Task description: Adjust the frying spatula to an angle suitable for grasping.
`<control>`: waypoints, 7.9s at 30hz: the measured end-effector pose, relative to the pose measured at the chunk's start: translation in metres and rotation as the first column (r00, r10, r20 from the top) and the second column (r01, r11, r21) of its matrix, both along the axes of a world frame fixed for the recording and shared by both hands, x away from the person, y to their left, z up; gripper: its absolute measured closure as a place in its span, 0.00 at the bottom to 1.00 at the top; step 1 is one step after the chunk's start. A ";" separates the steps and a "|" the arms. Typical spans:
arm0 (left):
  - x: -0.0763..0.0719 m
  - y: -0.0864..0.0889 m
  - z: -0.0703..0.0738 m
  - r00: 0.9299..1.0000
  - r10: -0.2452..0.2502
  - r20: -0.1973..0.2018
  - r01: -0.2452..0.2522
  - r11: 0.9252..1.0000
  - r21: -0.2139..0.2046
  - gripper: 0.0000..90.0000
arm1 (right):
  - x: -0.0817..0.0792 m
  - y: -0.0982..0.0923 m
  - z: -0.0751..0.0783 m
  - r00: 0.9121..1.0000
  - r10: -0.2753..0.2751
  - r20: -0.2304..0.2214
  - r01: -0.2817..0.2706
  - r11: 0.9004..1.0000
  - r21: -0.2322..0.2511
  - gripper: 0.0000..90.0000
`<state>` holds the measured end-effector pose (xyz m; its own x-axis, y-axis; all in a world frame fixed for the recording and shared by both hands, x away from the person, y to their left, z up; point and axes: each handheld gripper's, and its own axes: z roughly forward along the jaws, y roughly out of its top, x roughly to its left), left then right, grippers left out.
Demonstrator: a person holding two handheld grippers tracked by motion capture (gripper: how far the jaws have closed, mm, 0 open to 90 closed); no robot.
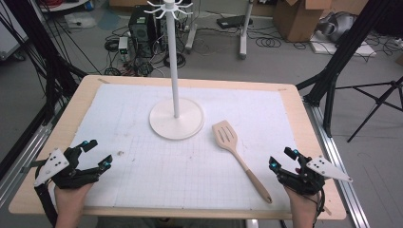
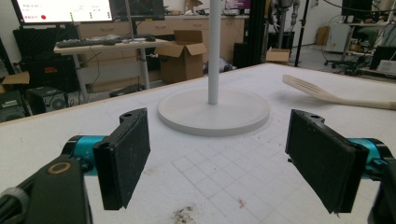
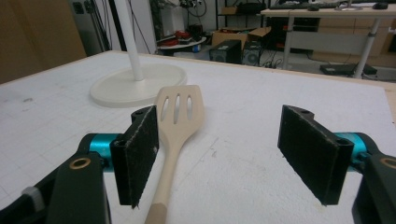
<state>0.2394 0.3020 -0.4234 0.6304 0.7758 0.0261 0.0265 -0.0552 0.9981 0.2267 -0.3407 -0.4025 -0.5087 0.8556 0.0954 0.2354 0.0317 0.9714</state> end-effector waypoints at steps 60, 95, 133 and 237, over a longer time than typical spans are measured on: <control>0.003 0.005 0.003 0.996 0.011 -0.093 -0.013 1.000 -0.022 0.19 | 0.040 0.059 -0.013 0.953 0.070 -0.294 -0.128 0.975 -0.182 0.43; 0.001 0.002 0.004 0.995 0.009 -0.103 -0.011 1.000 -0.017 0.19 | 0.068 0.098 -0.026 0.846 -0.076 -0.528 -0.160 0.908 -0.387 0.71; 0.000 0.007 0.006 0.995 0.012 -0.101 -0.015 0.999 -0.034 0.20 | 0.063 0.123 0.015 0.861 0.219 -0.458 -0.402 0.845 -0.353 0.87; 0.007 -0.002 0.015 0.993 -0.091 -0.072 0.093 0.995 0.026 0.19 | 0.018 0.039 -0.026 0.997 -0.032 -0.074 0.030 0.999 -0.035 0.23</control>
